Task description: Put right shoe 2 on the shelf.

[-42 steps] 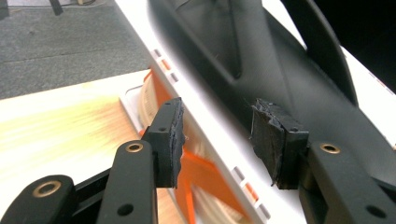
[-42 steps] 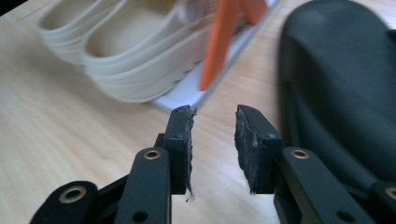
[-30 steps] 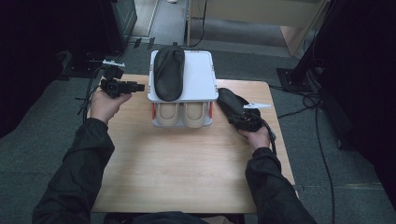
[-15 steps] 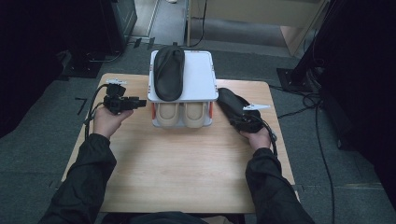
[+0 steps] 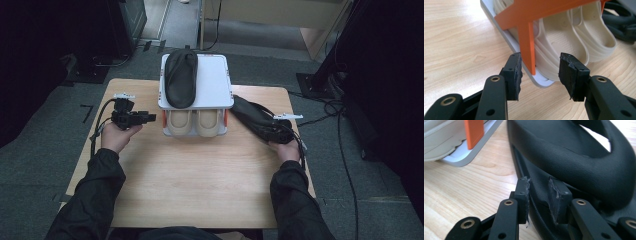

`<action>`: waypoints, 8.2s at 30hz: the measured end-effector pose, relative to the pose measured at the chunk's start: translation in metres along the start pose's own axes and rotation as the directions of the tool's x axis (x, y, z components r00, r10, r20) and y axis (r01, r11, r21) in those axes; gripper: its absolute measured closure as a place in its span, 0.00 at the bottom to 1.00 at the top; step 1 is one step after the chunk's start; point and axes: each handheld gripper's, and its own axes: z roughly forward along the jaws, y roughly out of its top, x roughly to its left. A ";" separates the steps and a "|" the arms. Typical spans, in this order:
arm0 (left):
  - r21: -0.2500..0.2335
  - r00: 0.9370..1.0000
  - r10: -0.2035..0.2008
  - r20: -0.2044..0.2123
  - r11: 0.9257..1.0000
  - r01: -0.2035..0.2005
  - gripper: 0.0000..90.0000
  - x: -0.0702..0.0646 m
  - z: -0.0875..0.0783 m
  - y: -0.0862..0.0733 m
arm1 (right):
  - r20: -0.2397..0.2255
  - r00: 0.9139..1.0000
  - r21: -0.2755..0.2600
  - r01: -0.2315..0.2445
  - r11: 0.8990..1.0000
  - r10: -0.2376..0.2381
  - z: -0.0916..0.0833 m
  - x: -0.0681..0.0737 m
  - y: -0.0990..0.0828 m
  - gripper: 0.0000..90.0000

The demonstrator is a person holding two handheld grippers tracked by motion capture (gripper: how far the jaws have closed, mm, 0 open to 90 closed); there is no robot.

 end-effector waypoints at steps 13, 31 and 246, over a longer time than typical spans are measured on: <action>-0.038 1.000 -0.013 0.024 0.999 0.014 0.59 0.004 -0.005 -0.008 | 0.091 0.993 -0.016 -0.076 0.997 0.077 0.000 -0.035 0.000 0.83; -0.059 0.999 -0.031 0.032 0.998 0.033 0.59 0.010 -0.018 -0.009 | 0.029 0.998 -0.120 -0.046 0.992 0.050 -0.026 -0.001 0.018 0.82; -0.054 0.984 0.074 0.162 0.996 -0.066 0.57 0.011 -0.013 -0.009 | 0.175 0.984 -0.053 -0.022 0.998 0.031 -0.026 0.098 0.233 0.83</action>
